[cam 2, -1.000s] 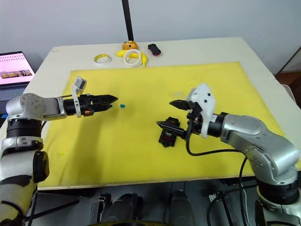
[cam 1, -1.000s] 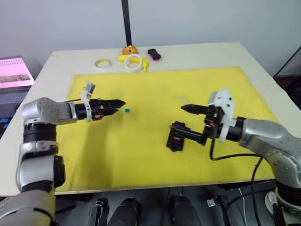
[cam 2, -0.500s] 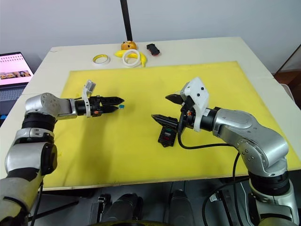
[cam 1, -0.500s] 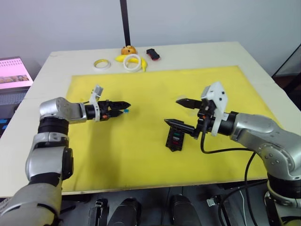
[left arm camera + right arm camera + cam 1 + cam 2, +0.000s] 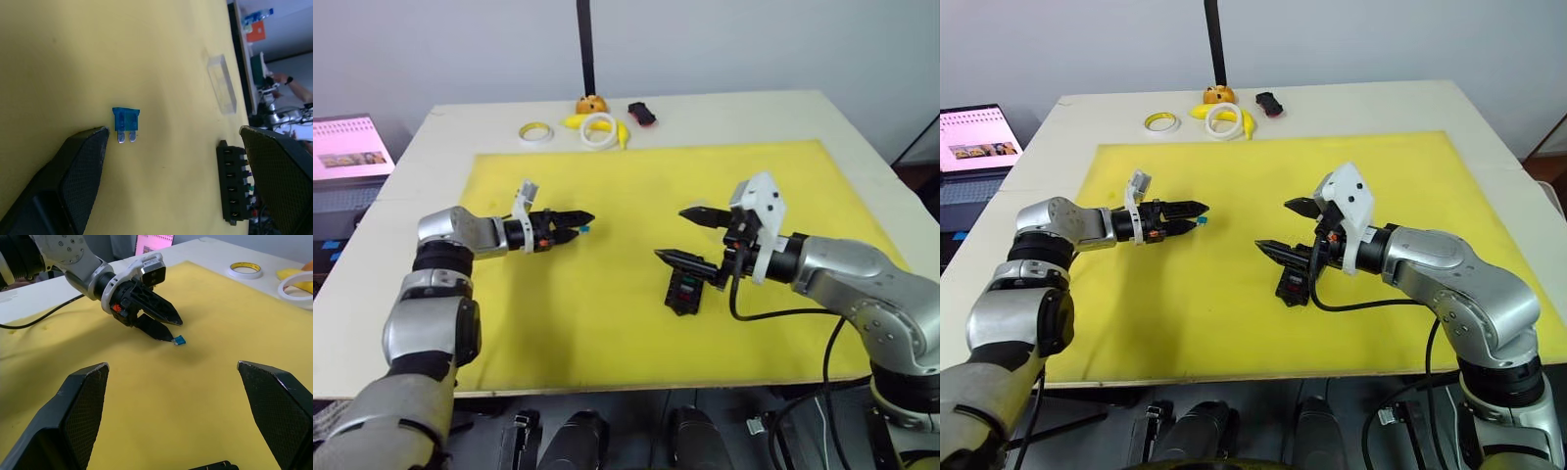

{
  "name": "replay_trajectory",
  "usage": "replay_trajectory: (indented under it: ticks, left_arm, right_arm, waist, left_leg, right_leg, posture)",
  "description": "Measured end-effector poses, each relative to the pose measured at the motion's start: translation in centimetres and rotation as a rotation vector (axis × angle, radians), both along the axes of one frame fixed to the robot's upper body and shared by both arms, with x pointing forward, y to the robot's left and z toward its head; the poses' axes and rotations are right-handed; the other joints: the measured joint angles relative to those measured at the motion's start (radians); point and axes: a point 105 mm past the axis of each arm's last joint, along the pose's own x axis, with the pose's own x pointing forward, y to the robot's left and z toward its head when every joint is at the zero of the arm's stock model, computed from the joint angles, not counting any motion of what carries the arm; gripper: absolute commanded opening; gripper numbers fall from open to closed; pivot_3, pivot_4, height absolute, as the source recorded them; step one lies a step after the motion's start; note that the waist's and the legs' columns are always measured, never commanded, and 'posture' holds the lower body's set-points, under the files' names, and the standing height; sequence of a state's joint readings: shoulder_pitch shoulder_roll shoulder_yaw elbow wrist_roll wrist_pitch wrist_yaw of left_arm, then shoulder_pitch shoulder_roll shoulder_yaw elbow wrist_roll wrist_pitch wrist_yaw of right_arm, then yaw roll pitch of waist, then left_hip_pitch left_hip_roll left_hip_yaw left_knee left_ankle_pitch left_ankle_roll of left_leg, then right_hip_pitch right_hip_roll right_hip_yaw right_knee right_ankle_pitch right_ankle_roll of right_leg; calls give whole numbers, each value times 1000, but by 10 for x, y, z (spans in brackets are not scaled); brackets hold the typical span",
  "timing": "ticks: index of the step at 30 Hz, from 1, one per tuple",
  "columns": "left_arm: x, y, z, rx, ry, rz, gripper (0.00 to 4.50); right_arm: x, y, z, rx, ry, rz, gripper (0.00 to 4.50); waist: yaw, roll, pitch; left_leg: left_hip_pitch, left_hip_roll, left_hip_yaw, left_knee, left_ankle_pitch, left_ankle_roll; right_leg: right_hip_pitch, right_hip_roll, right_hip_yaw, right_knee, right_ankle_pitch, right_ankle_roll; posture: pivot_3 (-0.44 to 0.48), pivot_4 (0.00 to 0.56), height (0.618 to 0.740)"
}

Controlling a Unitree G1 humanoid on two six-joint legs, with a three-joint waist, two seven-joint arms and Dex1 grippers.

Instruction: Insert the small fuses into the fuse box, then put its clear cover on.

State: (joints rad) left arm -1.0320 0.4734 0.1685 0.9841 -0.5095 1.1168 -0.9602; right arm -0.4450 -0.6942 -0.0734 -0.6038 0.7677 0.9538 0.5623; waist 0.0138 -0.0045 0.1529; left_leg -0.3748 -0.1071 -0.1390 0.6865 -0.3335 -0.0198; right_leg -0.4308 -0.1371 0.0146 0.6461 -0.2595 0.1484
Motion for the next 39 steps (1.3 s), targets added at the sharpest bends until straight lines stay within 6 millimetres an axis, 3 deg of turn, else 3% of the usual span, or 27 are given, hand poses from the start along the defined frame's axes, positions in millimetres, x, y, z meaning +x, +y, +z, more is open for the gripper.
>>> replay_trajectory:
  ticks: [2,5,14,17,21,28,32,36,39]
  left_arm:
    - [0,0,0,-7,0,1,4500]
    - [1,0,-4,-5,11,11,3191]
    - [2,-9,-6,-2,16,-7,3191]
    - [5,-10,-9,17,-1,9,2299]
    - [7,-6,-14,42,3,30,177]
    - [6,10,-11,33,-11,69,72]
    - [0,31,11,32,-83,68,72]
    - [-15,25,43,10,-204,-23,72]
    - [-28,16,52,15,-263,-92,72]
  right_arm:
    - [0,-1,-2,0,5,-8,4456]
    - [0,-1,-3,-1,11,-13,4500]
    - [2,-1,-6,-12,10,-28,4500]
    - [3,-2,-6,-14,8,-35,4500]
    - [4,-3,-6,-19,4,-42,4500]
    - [4,-6,-7,-33,6,-49,4500]
    - [3,-13,-8,-27,13,-70,4500]
    - [2,-17,-2,5,11,-69,4500]
    - [0,-16,-2,21,25,-56,4500]
  waist:
    - [0,0,0]
    - [-1,0,0]
    - [-3,0,0]
    - [-1,0,0]
    - [-3,0,0]
    - [-24,0,0]
    - [-34,0,0]
    - [-28,0,0]
    - [-25,0,0]
  left_leg:
    - [0,0,0,0,0,0]
    - [0,0,0,0,0,0]
    - [0,0,0,0,0,0]
    - [0,0,0,0,0,0]
    - [0,0,0,0,0,0]
    - [0,1,0,-2,0,0]
    - [-1,2,0,-4,0,0]
    - [-1,3,0,-3,0,0]
    - [-1,3,-1,-3,0,0]
  right_leg:
    - [0,0,0,0,0,0]
    - [0,0,0,0,0,0]
    - [0,0,0,0,0,0]
    - [0,0,0,0,0,0]
    - [0,0,0,1,0,0]
    - [-1,1,0,1,0,0]
    - [-5,2,1,1,0,0]
    - [-4,1,2,1,0,0]
    - [-4,1,2,1,0,0]
  posture:
    - [0,150,740]
    - [0,150,740]
    - [0,150,740]
    - [0,150,740]
    - [0,150,740]
    - [0,150,740]
    - [0,150,740]
    - [0,150,740]
    - [0,150,740]
